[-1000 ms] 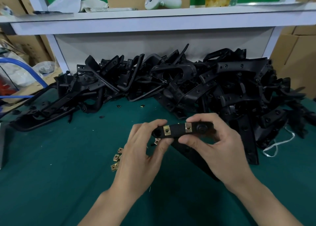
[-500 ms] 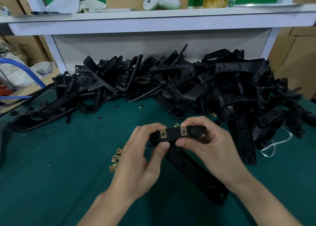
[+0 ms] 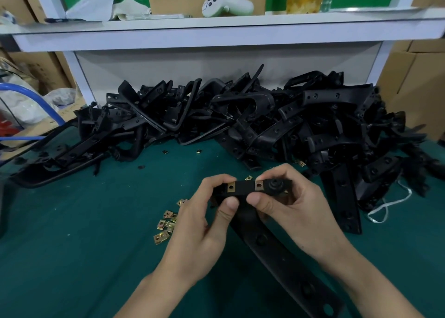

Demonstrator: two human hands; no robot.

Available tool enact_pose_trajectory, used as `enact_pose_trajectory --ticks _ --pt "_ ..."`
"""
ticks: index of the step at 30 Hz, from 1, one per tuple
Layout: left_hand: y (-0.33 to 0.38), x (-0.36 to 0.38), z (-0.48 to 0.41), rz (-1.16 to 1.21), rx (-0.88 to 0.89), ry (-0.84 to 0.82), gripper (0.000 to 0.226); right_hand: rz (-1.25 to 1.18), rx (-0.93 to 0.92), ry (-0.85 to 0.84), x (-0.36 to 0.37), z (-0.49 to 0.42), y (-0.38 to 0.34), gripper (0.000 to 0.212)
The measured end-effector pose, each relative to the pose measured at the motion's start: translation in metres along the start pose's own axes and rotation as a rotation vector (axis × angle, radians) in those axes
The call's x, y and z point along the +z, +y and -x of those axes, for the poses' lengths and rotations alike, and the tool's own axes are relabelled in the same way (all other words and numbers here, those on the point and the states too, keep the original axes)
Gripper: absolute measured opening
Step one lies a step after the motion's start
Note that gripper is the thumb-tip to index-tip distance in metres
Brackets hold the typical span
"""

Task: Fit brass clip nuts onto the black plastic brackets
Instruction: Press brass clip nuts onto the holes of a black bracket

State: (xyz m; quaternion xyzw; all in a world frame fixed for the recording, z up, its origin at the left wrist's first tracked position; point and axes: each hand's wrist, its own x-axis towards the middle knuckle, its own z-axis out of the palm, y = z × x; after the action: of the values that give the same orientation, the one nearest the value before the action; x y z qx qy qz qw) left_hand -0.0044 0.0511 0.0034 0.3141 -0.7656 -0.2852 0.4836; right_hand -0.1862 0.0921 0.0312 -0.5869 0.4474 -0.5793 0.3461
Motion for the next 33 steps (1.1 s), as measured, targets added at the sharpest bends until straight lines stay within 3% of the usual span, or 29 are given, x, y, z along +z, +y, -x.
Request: enact_pose_trajectory --ticks 9,15,18,22,27,33 --pt "0.002 0.007 -0.01 0.654 -0.575 -0.108 0.028 -0.096 0.134 0.063 0.003 -0.009 0.017 0.03" --pt "0.014 0.011 -0.01 0.74 -0.713 -0.075 0.034 -0.098 0.253 0.065 0.002 -0.003 0.015 0.04" --pt "0.026 0.018 -0.007 0.744 -0.717 0.099 0.025 -0.263 0.413 0.139 0.003 0.007 0.01 0.047" --pt "0.062 0.043 -0.006 0.75 -0.613 0.214 0.02 -0.525 0.45 0.242 0.0 0.032 -0.013 0.029" --pt "0.131 0.098 0.004 0.594 -0.464 0.076 0.024 -0.873 0.269 0.55 -0.03 0.089 -0.053 0.02" --pt "0.212 0.186 0.041 0.511 -0.262 -0.156 0.024 -0.885 0.0 0.901 -0.094 0.189 -0.081 0.023"
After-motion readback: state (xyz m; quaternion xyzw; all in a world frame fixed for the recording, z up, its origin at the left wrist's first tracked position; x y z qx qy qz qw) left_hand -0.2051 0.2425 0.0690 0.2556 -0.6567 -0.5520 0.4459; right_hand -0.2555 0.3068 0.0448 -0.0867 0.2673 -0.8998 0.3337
